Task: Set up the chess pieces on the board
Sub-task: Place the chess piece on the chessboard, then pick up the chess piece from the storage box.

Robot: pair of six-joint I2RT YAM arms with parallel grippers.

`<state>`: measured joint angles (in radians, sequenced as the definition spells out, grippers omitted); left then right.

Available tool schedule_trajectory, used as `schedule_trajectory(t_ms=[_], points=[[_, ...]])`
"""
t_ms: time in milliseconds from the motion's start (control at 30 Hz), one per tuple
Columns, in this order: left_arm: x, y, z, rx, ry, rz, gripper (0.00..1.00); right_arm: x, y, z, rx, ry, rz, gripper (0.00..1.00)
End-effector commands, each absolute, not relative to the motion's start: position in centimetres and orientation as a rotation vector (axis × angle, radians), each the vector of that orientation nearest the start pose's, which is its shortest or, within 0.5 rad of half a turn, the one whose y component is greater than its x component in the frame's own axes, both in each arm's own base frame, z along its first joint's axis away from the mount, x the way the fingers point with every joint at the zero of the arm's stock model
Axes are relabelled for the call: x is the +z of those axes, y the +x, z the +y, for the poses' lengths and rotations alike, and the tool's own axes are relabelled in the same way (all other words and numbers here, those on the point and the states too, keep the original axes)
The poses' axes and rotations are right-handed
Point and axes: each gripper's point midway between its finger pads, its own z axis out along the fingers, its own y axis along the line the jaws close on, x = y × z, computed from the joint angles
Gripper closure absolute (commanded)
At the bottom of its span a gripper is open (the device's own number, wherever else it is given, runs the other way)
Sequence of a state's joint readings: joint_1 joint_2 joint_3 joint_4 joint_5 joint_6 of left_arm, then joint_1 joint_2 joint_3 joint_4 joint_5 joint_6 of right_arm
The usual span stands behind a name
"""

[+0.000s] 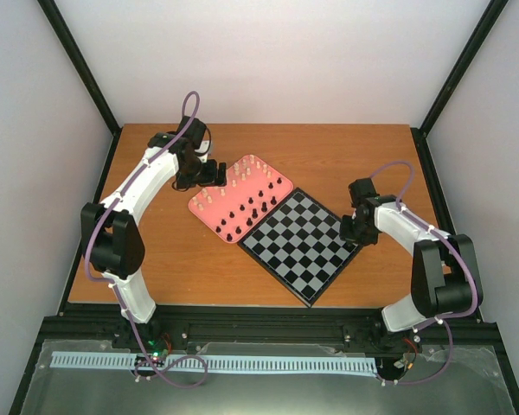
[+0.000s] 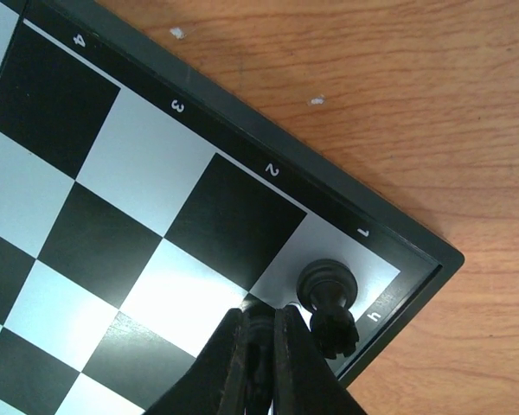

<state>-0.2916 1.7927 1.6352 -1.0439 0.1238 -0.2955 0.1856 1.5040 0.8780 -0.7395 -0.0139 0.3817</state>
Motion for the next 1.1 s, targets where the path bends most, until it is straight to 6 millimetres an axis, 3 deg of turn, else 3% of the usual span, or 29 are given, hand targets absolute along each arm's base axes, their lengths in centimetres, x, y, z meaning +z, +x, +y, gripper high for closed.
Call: schedule_trajectory(t_ms=[0, 167, 367, 633, 767, 867, 1000, 1067], points=[[17.1, 39.7, -14.0, -0.326, 0.011, 2.783, 0.0, 3.4, 27.9, 5.4, 0.107, 0.281, 2.951, 0.92], [17.0, 39.7, -13.9, -0.323, 0.011, 2.783, 0.0, 3.5, 27.5, 5.5, 0.12, 0.26, 2.956, 0.82], [17.0, 39.7, -13.9, -0.327, 0.008, 2.784, 0.0, 4.5, 27.1, 5.9, 0.167, 0.245, 2.943, 0.77], [16.9, 39.7, -14.0, -0.332, 0.009, 2.786, 0.0, 8.5, 27.6, 7.0, 0.259, 0.203, 2.879, 0.65], [16.8, 39.8, -14.1, -0.337, 0.007, 2.787, 0.0, 10.9, 29.4, 7.8, 0.312, 0.185, 2.816, 0.52], [16.9, 39.8, -14.1, -0.341, 0.008, 2.787, 0.0, 12.2, 31.7, 9.1, 0.373, 0.155, 2.784, 0.5], [17.2, 39.9, -14.0, -0.328, 0.009, 2.78, 0.0, 13.3, 35.6, 11.9, 0.428, 0.07, 2.739, 0.5], [17.3, 39.9, -13.9, -0.321, 0.009, 2.779, 0.0, 13.3, 37.3, 14.3, 0.445, -0.015, 2.737, 0.5]])
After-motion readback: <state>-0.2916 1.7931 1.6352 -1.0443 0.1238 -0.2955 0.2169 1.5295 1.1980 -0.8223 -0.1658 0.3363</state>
